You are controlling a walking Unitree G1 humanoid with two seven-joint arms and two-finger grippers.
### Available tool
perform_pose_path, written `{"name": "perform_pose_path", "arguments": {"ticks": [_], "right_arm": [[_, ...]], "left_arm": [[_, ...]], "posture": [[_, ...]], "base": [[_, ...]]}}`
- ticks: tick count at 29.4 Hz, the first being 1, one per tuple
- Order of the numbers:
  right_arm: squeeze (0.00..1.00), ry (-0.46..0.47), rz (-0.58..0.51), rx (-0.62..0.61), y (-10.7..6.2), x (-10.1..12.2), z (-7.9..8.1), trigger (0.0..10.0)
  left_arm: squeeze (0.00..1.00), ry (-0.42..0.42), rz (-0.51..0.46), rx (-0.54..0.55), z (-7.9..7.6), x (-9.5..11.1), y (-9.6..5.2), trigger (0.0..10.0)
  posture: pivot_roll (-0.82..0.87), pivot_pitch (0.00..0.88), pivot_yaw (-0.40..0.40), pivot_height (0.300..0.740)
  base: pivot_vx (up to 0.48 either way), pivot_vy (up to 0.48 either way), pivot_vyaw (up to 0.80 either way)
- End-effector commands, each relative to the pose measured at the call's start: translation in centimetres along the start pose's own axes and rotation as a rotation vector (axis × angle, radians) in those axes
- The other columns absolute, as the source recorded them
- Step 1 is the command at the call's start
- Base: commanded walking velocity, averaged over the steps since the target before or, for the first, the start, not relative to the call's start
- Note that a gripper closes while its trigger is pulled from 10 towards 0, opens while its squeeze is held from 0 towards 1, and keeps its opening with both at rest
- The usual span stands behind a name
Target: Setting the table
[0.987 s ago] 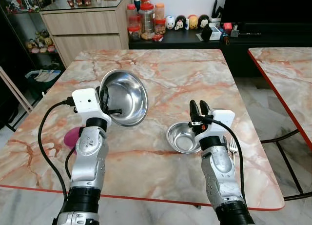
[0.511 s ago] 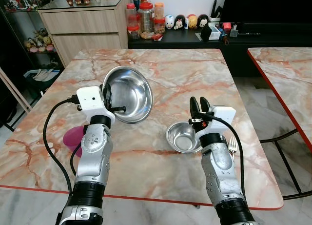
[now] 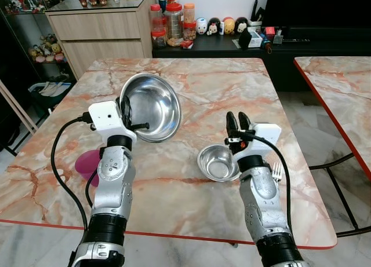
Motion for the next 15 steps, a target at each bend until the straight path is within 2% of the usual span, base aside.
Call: {"name": "perform_pose_path", "arguments": {"ticks": [1, 8, 11, 15], "right_arm": [[0.0, -0.002, -0.029, -0.012, 0.4, 1.0, -0.3, 10.0], [0.0, -0.024, -0.059, -0.041, 0.8, 2.2, -1.0, 10.0], [0.0, -0.077, -0.122, -0.05, 1.4, 4.3, -1.6, 10.0], [0.0, -0.068, -0.126, -0.06, 1.5, 4.6, -1.9, 10.0]], "left_arm": [[0.0, -0.007, -0.044, -0.009, -0.3, 1.0, 0.4, 10.0], [0.0, 0.0, -0.059, -0.012, -0.1, 1.3, 0.2, 10.0], [0.0, 0.001, -0.073, -0.008, 0.1, 1.6, 0.1, 10.0], [0.0, 0.002, -0.073, -0.009, 0.2, 1.5, 0.0, 10.0]], "posture": [[-0.03, 0.0, 0.023, 0.74], [-0.03, 0.0, 0.017, 0.74], [-0.03, 0.0, 0.017, 0.74], [-0.03, 0.0, 0.018, 0.74]], "base": [[0.0, 0.0, 0.0], [0.0, 0.0, 0.0], [0.0, 0.0, 0.0], [0.0, 0.0, 0.0]]}}
Point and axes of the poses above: a point about 5 cm out from each wrist's last joint towards the gripper, its own y axis pointing out of the wrist towards the gripper, its own x axis along the axis of the wrist's last joint, z = x × y, the point moved 5 cm from there along y, pointing out of the wrist towards the gripper, and after that the axes turned 14 degrees about -y, right-handed, at the moved point
